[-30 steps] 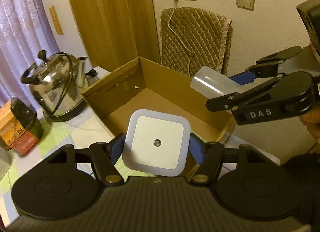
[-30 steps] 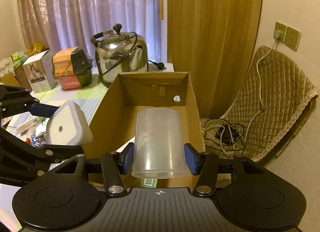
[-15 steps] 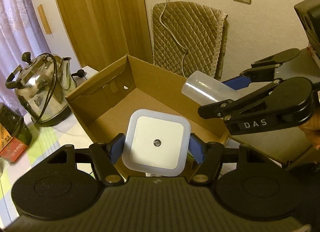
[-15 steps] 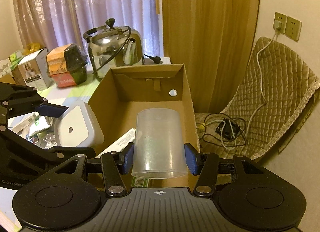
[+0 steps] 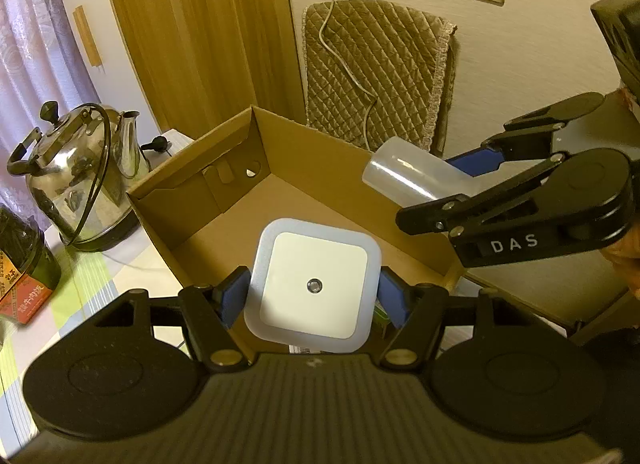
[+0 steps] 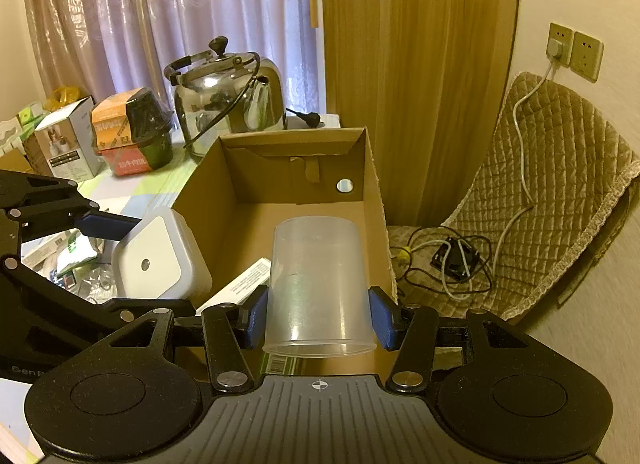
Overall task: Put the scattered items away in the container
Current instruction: 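Release the night light into the box with the left tool while the right tool holds the cup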
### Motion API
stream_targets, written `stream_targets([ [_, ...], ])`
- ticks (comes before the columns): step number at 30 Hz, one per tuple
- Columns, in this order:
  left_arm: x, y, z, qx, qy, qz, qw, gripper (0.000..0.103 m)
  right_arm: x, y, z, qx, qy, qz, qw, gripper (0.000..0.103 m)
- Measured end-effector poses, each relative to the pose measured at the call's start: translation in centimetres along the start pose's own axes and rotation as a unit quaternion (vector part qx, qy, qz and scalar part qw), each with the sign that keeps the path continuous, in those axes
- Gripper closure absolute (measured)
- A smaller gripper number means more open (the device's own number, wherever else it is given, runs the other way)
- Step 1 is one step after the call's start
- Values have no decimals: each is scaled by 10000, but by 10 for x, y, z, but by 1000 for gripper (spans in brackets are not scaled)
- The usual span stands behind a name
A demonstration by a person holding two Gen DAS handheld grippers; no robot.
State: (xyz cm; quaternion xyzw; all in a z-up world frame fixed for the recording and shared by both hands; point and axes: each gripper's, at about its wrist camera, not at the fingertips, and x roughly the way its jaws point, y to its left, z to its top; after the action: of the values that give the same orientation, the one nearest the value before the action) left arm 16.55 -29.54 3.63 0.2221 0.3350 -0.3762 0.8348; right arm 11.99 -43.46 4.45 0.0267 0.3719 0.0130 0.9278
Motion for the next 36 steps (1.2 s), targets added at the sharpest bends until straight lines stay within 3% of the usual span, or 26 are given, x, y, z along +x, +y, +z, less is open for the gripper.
stream_targets([
  [15,8,3,2,-35,-10,-17,10000,38,7,-2,2,12,42,-25,10000,48],
  [17,7,3,2,-6,-68,30,10000,34,6,-2,2,13,46,-25,10000,48],
  [36,-11,20,-14,-115,-88,250,9996,34,5,6,2,-55,42,-16,10000,48],
])
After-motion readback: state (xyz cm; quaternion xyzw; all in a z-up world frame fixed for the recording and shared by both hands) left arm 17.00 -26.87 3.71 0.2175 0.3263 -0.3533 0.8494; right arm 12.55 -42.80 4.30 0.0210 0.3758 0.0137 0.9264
